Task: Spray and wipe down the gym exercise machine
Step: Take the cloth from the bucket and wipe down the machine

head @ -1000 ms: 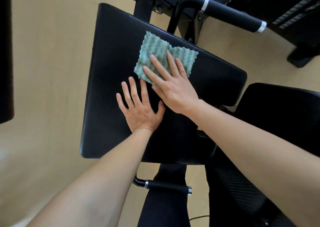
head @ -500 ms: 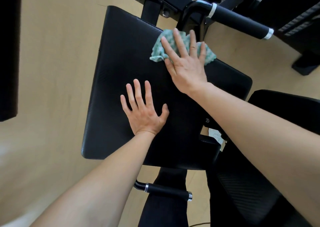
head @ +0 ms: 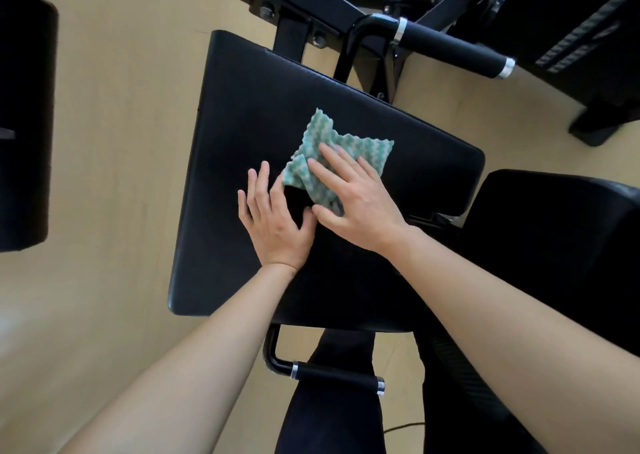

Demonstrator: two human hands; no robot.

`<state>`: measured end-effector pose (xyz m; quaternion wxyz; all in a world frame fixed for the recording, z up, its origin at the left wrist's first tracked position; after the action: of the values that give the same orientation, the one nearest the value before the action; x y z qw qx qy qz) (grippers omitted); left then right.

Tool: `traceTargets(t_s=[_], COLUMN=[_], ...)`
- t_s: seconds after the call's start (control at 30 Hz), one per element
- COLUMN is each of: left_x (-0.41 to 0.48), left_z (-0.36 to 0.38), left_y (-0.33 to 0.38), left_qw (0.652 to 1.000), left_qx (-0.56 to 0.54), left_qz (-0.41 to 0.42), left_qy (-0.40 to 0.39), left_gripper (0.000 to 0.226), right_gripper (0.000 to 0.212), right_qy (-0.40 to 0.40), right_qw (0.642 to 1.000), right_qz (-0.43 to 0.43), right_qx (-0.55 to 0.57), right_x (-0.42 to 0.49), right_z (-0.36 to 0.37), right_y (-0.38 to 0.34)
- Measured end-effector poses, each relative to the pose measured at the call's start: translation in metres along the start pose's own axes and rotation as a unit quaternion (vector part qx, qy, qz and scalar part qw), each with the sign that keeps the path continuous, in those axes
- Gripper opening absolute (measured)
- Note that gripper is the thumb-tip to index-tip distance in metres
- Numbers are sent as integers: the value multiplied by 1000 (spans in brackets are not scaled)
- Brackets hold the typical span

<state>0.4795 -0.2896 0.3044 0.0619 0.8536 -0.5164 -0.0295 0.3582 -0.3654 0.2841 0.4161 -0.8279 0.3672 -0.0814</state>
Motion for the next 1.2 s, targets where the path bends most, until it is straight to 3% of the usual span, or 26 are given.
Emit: traceTargets(t_s=[0.1, 0.2, 0.3, 0.37, 0.43, 0.53, 0.67, 0.73, 0.93, 1.07, 1.13, 1.2], left_x=[-2, 2, 13, 19, 27, 63, 133, 151, 125, 104, 102, 114], left_z=[-24, -37, -10, 27, 51, 52, 30, 28, 61, 77, 78, 71], left_y=[1, 41, 90, 106, 106, 100, 82, 87, 163, 193, 191, 174], left_qw=[993, 993, 978, 953, 923, 917, 959, 963, 926, 885, 873, 884], left_qx=[-109, -86, -19, 78, 157, 203, 215, 217, 202, 171, 169, 186], left_qz=[-39, 67, 204, 263, 306, 308, 159, 128, 299, 411, 434, 411], left_qy=[36, 52, -36, -132, -172, -149, -94, -91, -111, -136, -141, -122], left_gripper=[67, 67, 64, 62, 62, 61, 62, 60, 42, 43, 46, 48], right_gripper=[60, 53, 66, 77, 83, 81, 80, 80, 84, 86, 86, 86], right_qy=[151, 241, 182, 117, 92, 90, 78, 77, 76, 78, 74, 64], right_qw=[985, 947, 930, 934, 940, 941, 935, 933, 933, 933, 933, 932], right_qz=[61, 209, 317, 336, 327, 327, 345, 352, 351, 351, 352, 355], right_qx=[55, 27, 23, 17, 8, 7, 5, 5, 0, -3, -7, -23], right_x=[-17, -43, -55, -57, -59, -60, -59, -59, -62, -62, -61, -60], right_z=[-32, -49, -38, -24, -17, -15, -16, -17, -19, -19, -18, -18], right_y=[14, 50, 84, 96, 98, 99, 98, 98, 101, 101, 99, 97])
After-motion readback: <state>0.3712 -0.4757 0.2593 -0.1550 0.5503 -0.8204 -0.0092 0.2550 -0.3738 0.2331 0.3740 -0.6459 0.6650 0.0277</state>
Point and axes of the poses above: each hand's wrist, its own x-axis towards the middle knuckle, its own z-axis out of the palm, y = z × x, the point moved 10 cm from there along x, towards the middle knuckle, and after that the axes turned 1 degree about -z, right-handed, at the moved point
